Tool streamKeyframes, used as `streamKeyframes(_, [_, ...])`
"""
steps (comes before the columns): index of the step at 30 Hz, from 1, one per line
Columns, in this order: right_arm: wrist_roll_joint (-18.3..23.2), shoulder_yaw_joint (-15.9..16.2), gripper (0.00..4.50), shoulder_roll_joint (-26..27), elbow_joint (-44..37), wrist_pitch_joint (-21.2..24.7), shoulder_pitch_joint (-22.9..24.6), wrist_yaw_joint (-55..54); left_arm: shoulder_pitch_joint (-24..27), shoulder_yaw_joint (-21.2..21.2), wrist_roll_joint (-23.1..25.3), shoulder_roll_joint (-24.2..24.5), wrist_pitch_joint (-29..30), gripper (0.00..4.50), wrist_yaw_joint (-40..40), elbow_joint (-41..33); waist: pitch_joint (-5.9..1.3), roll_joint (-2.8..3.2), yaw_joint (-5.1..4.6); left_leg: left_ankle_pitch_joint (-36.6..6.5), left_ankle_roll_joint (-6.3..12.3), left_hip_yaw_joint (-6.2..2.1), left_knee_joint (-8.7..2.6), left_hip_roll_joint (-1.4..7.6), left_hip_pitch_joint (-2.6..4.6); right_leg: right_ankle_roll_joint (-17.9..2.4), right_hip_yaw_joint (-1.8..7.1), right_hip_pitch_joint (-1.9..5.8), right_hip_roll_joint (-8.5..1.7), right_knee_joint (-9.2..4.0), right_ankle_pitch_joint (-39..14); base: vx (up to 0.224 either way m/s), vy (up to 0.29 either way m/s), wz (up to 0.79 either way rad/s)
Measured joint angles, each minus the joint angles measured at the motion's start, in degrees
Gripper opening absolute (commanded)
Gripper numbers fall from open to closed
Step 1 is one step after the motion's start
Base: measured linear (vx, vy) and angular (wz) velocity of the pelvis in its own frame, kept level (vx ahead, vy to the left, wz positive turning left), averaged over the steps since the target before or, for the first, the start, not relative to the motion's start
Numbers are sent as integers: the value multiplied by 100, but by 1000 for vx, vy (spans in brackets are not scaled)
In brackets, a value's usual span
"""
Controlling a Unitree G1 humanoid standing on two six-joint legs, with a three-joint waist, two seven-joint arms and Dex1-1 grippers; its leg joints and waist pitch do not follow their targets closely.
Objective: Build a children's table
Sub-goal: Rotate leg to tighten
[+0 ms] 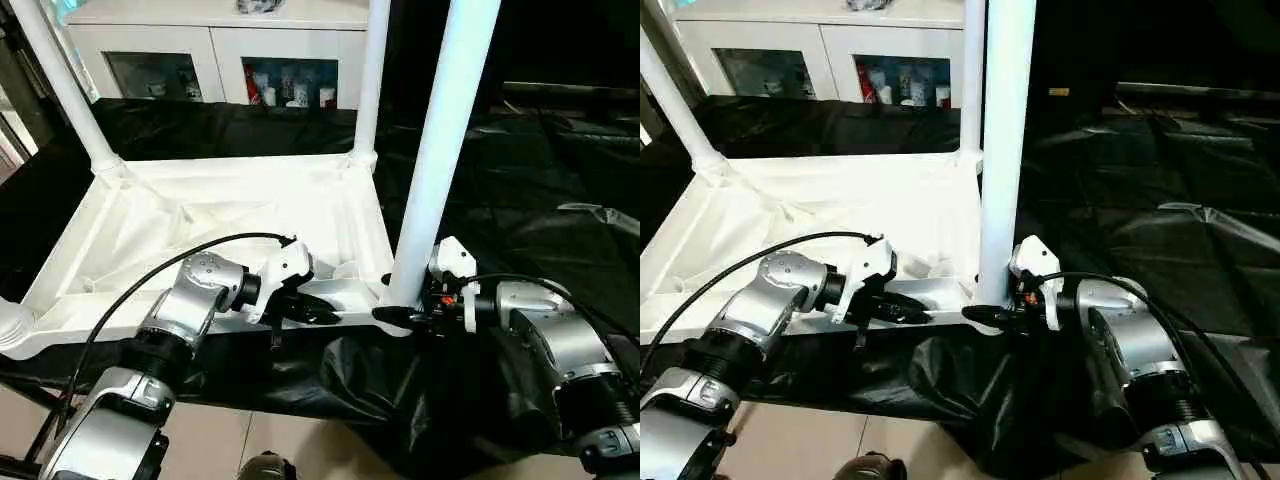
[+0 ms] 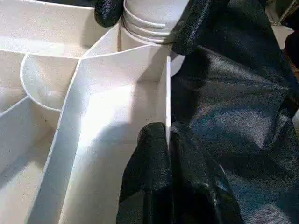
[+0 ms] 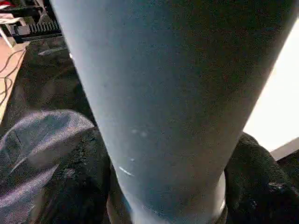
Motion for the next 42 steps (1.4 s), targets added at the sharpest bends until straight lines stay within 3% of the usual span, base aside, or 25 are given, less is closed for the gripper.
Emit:
streamKeyframes(4, [-45,-139,274,227,59,49,6,-476,-3,58,37,-39,3,0,222,53,2,-13,-19,1,-1,0,2,2,3,0,1,-3,1,8,0,0,0,0])
streamKeyframes(7, [-83,-316,274,447,216,74,-19,-1137,-112,125,109,-208,5,0,588,222,1,-15,-85,1,-1,5,6,1,7,-1,7,-1,1,12,1,0,0,0])
streamKeyframes(12, [-295,-895,273,1068,472,227,-94,-3053,-733,150,308,-900,4,0,1792,1196,-2,-16,-125,3,-4,6,7,-6,20,-1,13,18,-3,16,1,0,0,0])
streamKeyframes(19, [-581,-1206,273,1660,880,188,-430,-4884,-1171,261,427,-1425,-144,0,2850,1974,-14,4,-147,3,-4,5,6,-12,25,0,17,30,-6,5,1,0,0,0])
streamKeyframes(20, [-585,-1234,308,1686,954,171,-484,-4959,-1216,278,428,-1466,-161,0,2912,2063,-19,12,-151,2,-4,5,4,-15,24,0,18,31,-7,0,1,0,0,0])
streamKeyframes(27, [-565,-1247,392,1570,874,80,-404,-4492,-1256,299,428,-1462,-287,0,2740,2160,-21,20,-142,2,-3,4,-6,-15,18,0,12,30,-7,-10,1,0,0,0])
streamKeyframes(31, [-482,-1020,392,1051,618,46,-192,-3458,-1239,294,420,-1360,-383,0,2328,2134,-17,16,-109,0,0,4,-12,-12,12,1,7,28,-6,-23,1,0,0,0])
streamKeyframes(36, [-274,-704,392,400,146,2,164,-1941,-904,215,349,-977,-390,0,1410,1600,-20,24,-27,1,4,5,-12,-1,7,3,3,14,1,-12,0,0,0,0])
streamKeyframes(42, [-70,-274,392,-93,-202,96,207,-565,-586,69,207,-547,-461,0,455,1056,-18,27,8,2,5,5,5,0,3,1,9,13,0,-3,1,0,0,0])
